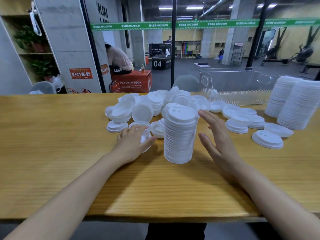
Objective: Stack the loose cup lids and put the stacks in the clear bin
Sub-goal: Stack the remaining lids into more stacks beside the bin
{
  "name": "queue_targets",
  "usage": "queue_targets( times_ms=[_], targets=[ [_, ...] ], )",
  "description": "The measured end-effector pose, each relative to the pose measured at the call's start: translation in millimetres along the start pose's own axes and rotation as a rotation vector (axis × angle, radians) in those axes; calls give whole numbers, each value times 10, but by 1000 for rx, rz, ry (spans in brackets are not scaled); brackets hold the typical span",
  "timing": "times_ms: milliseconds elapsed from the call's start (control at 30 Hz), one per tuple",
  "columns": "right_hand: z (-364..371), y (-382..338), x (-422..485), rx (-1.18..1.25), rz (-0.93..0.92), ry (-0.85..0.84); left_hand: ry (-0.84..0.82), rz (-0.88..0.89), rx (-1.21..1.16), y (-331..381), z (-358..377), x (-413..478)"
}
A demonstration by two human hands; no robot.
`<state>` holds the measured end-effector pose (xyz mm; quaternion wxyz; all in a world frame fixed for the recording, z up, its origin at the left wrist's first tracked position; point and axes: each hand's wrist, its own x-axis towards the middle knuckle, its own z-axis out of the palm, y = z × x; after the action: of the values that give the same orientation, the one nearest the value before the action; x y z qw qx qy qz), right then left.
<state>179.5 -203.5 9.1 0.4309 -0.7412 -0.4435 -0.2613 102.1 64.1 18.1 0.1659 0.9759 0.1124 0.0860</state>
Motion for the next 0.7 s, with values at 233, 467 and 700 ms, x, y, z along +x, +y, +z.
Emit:
queue_targets(
  times_ms=[233,467,700],
  targets=[
    [2,-10,29,-12,-3,17,-16,69,110,-135,-179,-60],
    [6,-4,5,-7,-6,33,160,168,-28,-80,-244,-110],
    [12,-20,-1,2,-9,33,229,171,-425,-88,-244,-137]
  ],
)
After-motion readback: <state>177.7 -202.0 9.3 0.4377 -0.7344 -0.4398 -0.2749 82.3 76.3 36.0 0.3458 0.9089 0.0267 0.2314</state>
